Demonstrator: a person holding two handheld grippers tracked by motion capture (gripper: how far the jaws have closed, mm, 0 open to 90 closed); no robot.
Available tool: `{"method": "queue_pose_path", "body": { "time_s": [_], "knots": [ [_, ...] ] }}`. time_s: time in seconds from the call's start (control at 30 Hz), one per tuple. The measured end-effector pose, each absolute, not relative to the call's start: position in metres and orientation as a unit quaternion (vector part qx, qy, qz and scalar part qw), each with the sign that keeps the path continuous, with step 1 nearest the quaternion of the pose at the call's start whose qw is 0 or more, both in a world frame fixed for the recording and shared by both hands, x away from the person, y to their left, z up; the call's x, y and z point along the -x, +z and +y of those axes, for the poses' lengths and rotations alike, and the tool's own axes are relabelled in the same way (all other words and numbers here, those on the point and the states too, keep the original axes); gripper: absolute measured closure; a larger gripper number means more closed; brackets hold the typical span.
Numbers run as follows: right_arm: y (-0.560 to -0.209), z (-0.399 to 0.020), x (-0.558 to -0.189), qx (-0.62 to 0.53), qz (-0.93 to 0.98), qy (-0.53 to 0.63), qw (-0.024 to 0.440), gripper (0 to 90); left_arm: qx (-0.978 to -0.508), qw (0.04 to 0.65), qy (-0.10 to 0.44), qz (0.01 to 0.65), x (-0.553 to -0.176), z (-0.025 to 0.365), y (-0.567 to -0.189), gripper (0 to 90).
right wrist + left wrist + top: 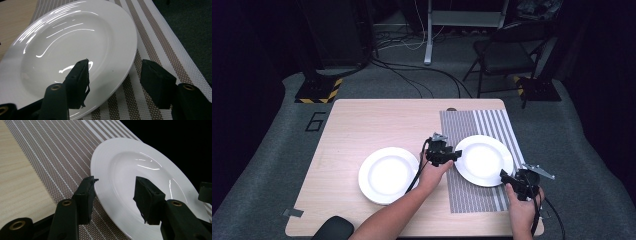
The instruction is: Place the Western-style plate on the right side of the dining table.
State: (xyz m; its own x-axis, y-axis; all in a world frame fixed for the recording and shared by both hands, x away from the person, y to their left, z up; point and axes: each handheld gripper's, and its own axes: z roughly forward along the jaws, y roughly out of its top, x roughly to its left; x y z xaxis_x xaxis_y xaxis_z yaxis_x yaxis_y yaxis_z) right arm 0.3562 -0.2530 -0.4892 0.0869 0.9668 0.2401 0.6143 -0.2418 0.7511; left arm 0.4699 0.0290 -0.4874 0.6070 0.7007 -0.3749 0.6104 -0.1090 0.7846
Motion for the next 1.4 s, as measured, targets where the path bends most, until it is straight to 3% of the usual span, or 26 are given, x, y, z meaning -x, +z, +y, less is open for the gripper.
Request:
{"method": "queue_pose_path", "body": {
  "time_s": [0.77,1.4],
  "knots": [
    [-0.454,-0.226,-0.353,-0.649,0.603,0.401,0.233,38.2,-0.725,0.525,0.084,0.437,-0.457,0.083,-0.45,51.1],
    [-0.435,-0.179,-0.353,-0.589,0.654,0.43,0.2,38.2,-0.7,0.526,0.14,0.461,-0.444,0.183,-0.421,51.2]
  ]
}}
